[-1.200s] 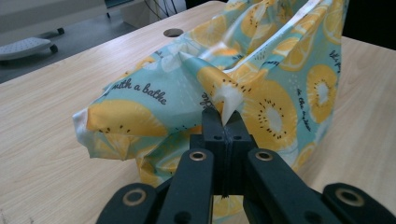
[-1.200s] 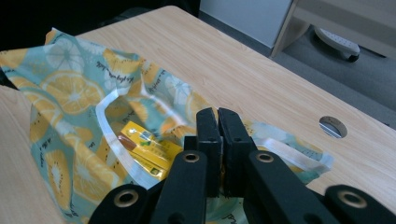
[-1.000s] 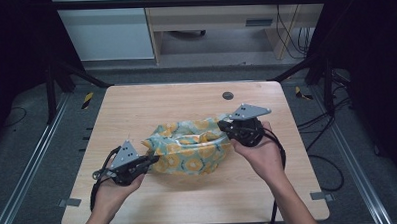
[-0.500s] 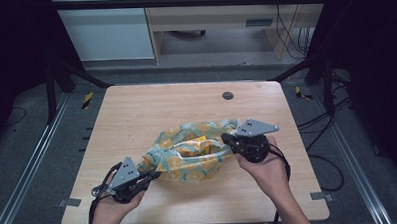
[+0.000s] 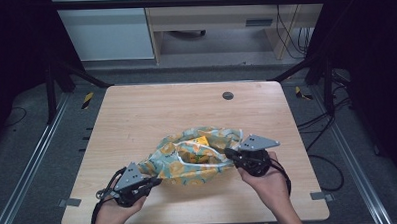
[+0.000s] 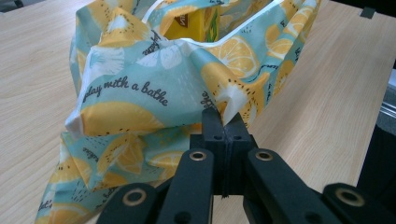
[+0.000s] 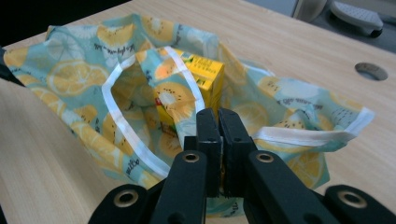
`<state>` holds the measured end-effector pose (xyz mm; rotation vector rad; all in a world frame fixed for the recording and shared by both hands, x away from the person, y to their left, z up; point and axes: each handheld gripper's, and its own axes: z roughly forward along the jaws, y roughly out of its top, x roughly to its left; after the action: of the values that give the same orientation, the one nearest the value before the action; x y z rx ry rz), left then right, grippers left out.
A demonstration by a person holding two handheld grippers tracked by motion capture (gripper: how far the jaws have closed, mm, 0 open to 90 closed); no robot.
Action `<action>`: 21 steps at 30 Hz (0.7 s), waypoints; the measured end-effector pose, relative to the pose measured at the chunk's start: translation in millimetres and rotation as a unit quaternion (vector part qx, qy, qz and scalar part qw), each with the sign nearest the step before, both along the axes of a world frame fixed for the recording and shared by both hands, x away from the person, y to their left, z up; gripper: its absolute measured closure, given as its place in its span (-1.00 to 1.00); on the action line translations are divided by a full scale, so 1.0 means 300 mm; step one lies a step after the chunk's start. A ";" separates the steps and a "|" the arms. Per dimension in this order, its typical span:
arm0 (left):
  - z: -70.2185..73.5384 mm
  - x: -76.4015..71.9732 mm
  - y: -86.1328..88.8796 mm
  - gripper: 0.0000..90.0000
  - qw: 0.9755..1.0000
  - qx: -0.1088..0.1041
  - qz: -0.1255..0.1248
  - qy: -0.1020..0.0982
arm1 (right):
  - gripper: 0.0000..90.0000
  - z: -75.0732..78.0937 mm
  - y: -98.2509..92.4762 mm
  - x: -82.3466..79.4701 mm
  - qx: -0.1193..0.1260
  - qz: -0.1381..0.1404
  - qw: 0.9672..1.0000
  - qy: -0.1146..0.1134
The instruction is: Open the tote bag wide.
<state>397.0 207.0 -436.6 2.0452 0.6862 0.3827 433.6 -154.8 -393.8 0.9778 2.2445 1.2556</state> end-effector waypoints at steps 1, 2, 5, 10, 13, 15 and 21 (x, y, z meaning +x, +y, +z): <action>-0.001 -0.002 0.002 1.00 1.000 0.003 0.001 -0.002 | 0.96 0.000 0.000 0.000 0.000 0.000 1.000 0.000; -0.002 -0.002 0.006 1.00 1.000 0.002 0.002 0.000 | 0.96 -0.009 0.000 -0.004 0.001 0.000 1.000 0.003; -0.025 -0.002 0.011 1.00 1.000 0.013 0.000 0.015 | 0.96 -0.043 0.002 -0.017 -0.004 0.005 1.000 0.012; -0.052 0.007 0.012 1.00 0.999 0.026 0.004 0.029 | 0.96 -0.078 0.004 -0.022 -0.008 0.005 1.000 0.022; -0.064 0.012 0.023 1.00 0.999 0.032 0.011 0.036 | 0.96 -0.101 0.006 -0.033 -0.010 0.007 0.999 0.033; -0.070 0.012 0.024 1.00 0.999 0.035 0.012 0.039 | 0.96 -0.109 0.007 -0.036 -0.010 0.008 0.999 0.036; -0.110 0.017 0.021 1.00 0.996 0.061 0.016 0.060 | 0.95 -0.161 0.023 -0.058 -0.021 0.017 0.998 0.060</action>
<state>402.1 213.4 -469.5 2.1890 0.7854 0.3295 416.3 -147.9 -442.1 1.0280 2.3786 1.1875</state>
